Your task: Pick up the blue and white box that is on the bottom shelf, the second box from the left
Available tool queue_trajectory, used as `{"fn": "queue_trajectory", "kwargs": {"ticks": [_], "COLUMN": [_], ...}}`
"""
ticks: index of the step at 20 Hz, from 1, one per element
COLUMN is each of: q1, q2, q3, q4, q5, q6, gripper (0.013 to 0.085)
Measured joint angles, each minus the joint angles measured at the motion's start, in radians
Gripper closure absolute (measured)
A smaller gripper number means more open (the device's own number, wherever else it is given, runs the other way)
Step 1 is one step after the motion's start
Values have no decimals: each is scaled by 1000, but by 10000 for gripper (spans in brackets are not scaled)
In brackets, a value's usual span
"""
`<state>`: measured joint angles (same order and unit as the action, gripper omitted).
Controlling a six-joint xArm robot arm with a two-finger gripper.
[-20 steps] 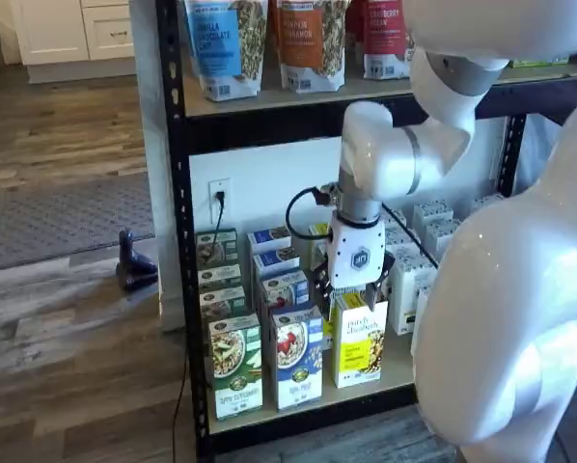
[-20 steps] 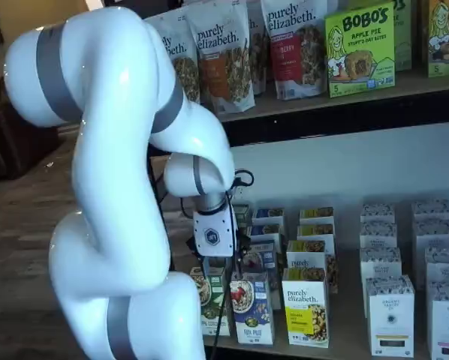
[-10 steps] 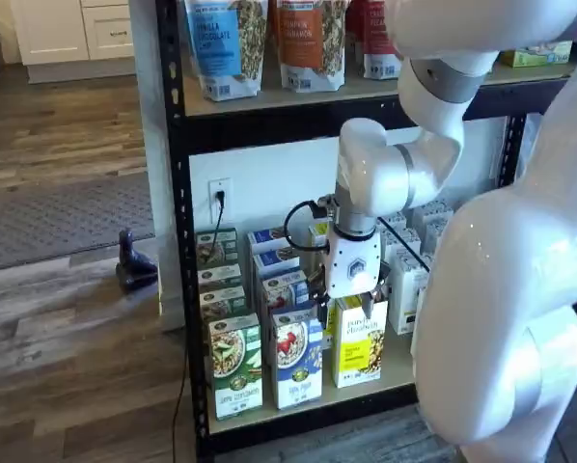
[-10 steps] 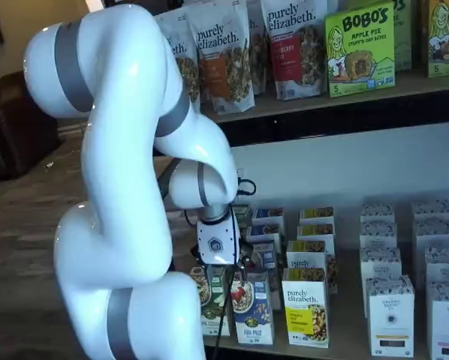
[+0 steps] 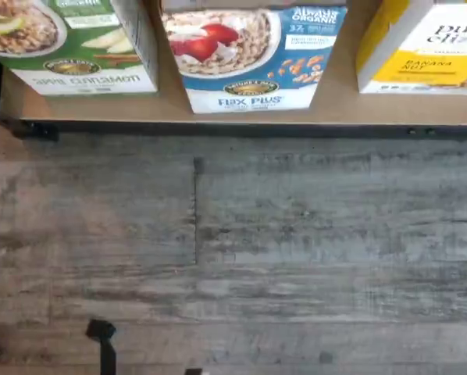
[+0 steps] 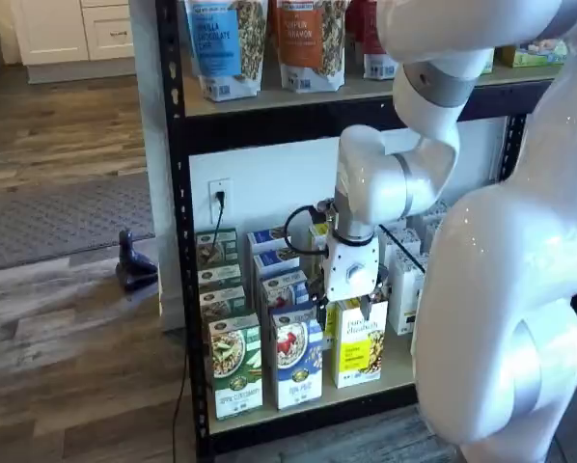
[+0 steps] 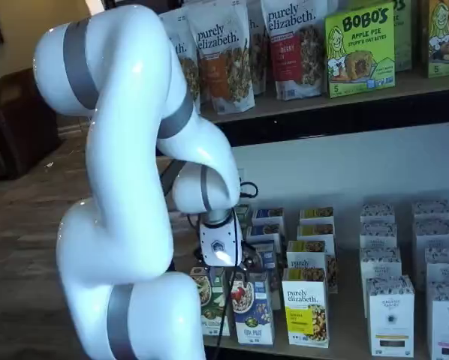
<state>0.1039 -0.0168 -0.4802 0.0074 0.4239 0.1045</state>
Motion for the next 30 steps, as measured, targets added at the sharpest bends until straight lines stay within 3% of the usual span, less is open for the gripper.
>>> {"fn": "queue_trajectory", "kwargs": {"ticks": [4,7,9,10,13,21,30], "q1": [-6,-10,-10,-6,-4,8,29], "q2": [28,64,80,98,130,279,365], "q3": [0,-13,-26,-40,-61,-142,-211], "q4": [-51,-60,-46,6,61,39,30], "q5": [-70,-107,-97,-85,-76,-158,-181], "q6": [40,45,31,-14,-62,-33,-5], "gripper": [130,130,130,130,130,130,130]}}
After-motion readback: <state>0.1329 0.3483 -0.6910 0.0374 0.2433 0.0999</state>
